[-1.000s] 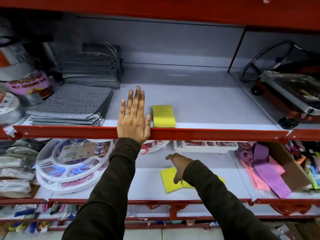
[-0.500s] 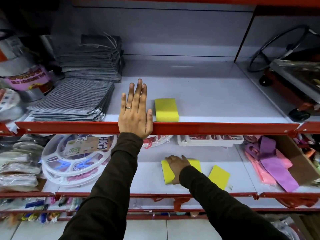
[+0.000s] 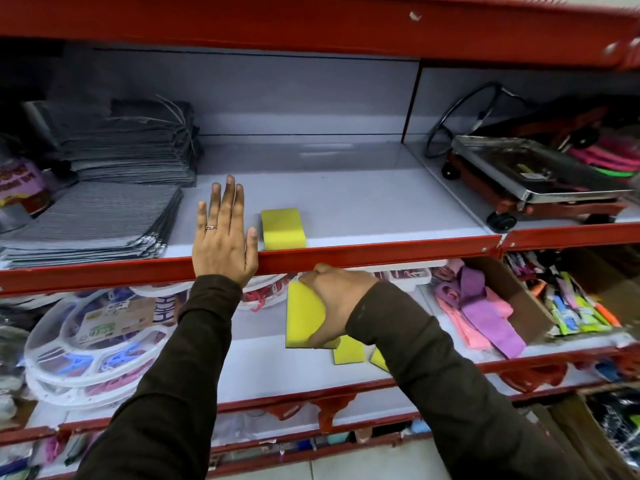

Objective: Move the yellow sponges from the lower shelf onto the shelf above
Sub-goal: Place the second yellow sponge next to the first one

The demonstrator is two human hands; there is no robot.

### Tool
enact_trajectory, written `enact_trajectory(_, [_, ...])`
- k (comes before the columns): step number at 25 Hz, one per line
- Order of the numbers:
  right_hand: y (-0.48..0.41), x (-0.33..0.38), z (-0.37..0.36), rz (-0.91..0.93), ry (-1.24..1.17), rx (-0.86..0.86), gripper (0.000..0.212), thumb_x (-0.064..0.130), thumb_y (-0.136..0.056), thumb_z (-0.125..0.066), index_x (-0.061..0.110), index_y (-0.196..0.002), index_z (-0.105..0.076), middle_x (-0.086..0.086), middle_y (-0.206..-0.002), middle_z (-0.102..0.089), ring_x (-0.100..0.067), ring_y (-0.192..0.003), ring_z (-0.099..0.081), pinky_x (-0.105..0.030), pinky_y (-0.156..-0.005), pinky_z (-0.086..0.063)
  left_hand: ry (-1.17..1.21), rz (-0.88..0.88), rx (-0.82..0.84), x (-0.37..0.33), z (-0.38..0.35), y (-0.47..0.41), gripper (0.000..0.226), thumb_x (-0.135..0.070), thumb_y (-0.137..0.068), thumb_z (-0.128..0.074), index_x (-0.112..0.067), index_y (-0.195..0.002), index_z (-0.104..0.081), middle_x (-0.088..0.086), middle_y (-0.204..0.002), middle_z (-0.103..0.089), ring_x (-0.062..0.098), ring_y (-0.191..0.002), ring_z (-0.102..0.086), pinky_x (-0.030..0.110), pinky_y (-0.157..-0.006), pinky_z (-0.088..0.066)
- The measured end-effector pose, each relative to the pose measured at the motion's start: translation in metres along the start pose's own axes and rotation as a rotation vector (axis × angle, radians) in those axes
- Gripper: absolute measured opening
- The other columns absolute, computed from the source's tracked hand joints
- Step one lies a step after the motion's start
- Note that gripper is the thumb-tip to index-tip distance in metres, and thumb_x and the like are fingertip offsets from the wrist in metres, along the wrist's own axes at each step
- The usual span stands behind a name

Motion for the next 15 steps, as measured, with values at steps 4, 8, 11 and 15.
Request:
enact_trajectory(4, [0.017, -0.017, 0.066, -0.005, -0.035, -0.201, 0.105, 0.055, -0.057, -0.083, 0.017, -0.144, -0.036, -0.004, -0.139, -0.048, -0.023, -0.127, -0.051, -0.037, -0.104, -0.046, 0.003, -0.004, 0.017, 0.0, 0.0, 0.0, 0.07, -0.032, -0.097, -0.028, -0.002, -0.159, -0.016, 0.015, -0.168, -0.014, 0.028, -0.156, -0.007, 0.038, -0.127, 0.008])
enact_trajectory(8, [-0.017, -0.066, 0.105, -0.102, -0.017, -0.259, 0.109, 0.05, -0.06, -0.084, 0.016, -0.149, -0.03, -0.006, -0.149, -0.041, -0.023, -0.136, -0.044, -0.034, -0.108, -0.04, 0.012, -0.011, 0.012, 0.0, 0.001, -0.002, 0.07, -0.032, -0.096, -0.03, -0.002, -0.158, -0.018, 0.014, -0.168, -0.014, 0.028, -0.156, -0.006, 0.042, -0.128, 0.002])
enact_trajectory(11, [-0.064, -0.093, 0.098, -0.132, 0.022, -0.151, 0.108, 0.047, -0.066, -0.082, 0.011, -0.151, -0.025, -0.01, -0.155, -0.035, -0.026, -0.142, -0.037, -0.034, -0.116, -0.034, 0.018, -0.005, 0.004, 0.002, 0.0, -0.003, 0.071, -0.032, -0.095, -0.031, -0.002, -0.158, -0.019, 0.014, -0.168, -0.014, 0.028, -0.156, -0.005, 0.045, -0.128, -0.002])
enact_trajectory(15, [-0.1, -0.101, 0.073, -0.11, -0.003, 0.022, 0.106, 0.046, -0.069, -0.081, 0.017, -0.153, -0.022, -0.006, -0.159, -0.031, -0.025, -0.144, -0.033, -0.036, -0.118, -0.03, 0.018, -0.01, -0.008, 0.003, -0.001, -0.003, 0.071, -0.032, -0.095, -0.032, -0.001, -0.158, -0.021, 0.015, -0.167, -0.017, 0.029, -0.156, -0.008, 0.047, -0.128, -0.004])
Point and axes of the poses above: each hand's wrist, its own y-axis away from the middle knuckle, its own z-axis out of the back of the hand, x = y × z, the point moved 7 cm from there along -y, towards the middle knuckle
